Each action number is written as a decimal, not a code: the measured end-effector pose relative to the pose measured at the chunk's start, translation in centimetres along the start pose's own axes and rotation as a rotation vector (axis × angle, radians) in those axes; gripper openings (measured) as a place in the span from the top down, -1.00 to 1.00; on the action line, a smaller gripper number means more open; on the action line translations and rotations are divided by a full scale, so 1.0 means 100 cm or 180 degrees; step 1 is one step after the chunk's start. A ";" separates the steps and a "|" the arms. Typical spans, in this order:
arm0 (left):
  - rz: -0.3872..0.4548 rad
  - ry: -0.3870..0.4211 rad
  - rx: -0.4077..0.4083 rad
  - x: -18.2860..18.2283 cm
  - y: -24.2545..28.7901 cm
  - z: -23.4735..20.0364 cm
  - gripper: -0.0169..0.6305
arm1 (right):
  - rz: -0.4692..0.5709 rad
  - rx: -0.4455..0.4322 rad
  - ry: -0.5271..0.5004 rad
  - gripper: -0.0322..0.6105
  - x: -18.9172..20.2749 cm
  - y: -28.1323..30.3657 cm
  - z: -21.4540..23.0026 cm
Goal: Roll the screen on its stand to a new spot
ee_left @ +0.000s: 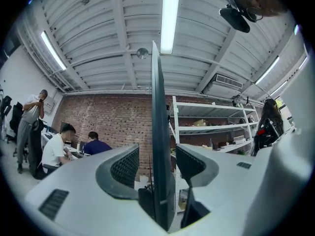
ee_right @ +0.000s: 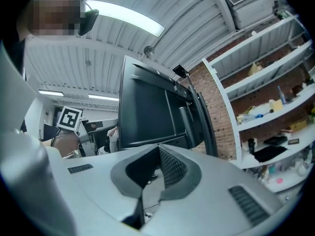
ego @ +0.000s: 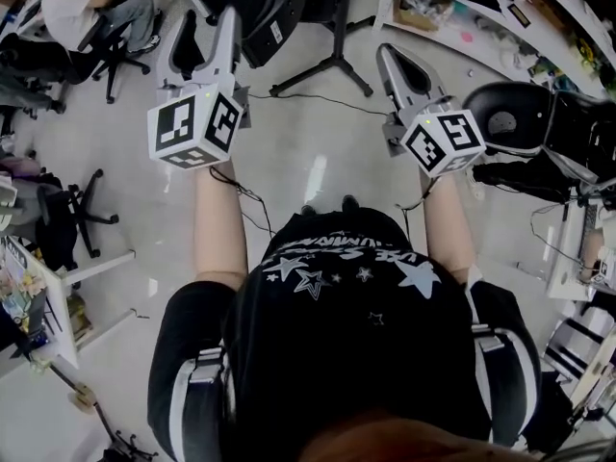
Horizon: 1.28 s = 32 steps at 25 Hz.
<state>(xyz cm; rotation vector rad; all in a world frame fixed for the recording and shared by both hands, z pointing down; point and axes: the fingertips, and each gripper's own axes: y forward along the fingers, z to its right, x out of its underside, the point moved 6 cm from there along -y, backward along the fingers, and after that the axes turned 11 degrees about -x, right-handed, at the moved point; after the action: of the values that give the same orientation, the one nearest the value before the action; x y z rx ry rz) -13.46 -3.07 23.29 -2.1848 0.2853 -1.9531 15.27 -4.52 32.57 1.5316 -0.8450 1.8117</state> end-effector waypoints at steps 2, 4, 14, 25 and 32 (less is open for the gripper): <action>-0.0067 -0.0029 0.0064 0.009 -0.015 -0.005 0.23 | -0.0026 0.0007 0.0008 0.88 0.006 0.001 -0.010; -0.0156 -0.0066 0.0164 0.020 -0.025 -0.006 0.23 | -0.0046 0.0031 0.0023 0.88 0.011 0.001 -0.017; -0.0560 -0.0406 0.0314 0.066 -0.088 0.004 0.23 | -0.0162 -0.0130 0.0117 0.88 0.040 0.001 -0.051; -0.0507 -0.0386 0.0159 0.053 -0.151 0.042 0.23 | -0.0266 -0.0298 0.0058 0.88 0.040 -0.066 -0.076; -0.0581 -0.0400 0.0244 0.044 -0.198 0.104 0.23 | -0.0130 -0.0288 0.0094 0.88 0.029 -0.143 -0.077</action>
<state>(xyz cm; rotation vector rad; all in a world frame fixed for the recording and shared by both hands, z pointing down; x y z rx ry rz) -2.40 14.94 31.72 -2.3435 -0.0085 -1.8690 21.51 10.44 35.64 1.4516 -0.8637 1.7388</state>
